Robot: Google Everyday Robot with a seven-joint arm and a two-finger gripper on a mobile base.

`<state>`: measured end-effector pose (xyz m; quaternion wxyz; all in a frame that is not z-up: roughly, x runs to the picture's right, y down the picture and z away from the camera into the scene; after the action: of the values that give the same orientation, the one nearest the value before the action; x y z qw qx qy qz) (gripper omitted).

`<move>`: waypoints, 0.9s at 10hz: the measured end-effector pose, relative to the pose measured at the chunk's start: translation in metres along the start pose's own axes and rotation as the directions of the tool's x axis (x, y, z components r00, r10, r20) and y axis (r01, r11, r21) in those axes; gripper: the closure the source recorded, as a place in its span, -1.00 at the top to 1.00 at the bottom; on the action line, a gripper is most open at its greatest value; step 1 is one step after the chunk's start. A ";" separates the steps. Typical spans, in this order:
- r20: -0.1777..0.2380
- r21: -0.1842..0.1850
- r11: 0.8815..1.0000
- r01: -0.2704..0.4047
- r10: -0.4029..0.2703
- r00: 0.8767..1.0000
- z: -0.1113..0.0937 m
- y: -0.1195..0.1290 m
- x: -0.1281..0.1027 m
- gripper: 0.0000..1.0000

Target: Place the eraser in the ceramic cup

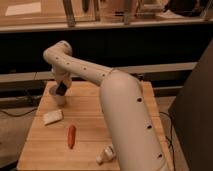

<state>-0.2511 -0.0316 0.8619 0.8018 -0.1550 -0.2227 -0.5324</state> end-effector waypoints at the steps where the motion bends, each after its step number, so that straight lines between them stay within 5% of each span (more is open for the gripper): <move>1: -0.002 0.001 1.000 0.001 -0.001 1.000 0.000 0.000 0.001 -1.00; 2: -0.003 0.002 1.000 0.004 -0.004 1.000 0.000 0.000 0.001 -0.96; 5: -0.006 0.008 1.000 0.012 -0.012 1.000 0.000 -0.004 -0.002 -0.42; 9: -0.014 0.014 1.000 0.025 -0.025 1.000 -0.001 -0.007 -0.003 -0.13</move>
<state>-0.2579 -0.0328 0.8595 0.7976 -0.1430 -0.2228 -0.5420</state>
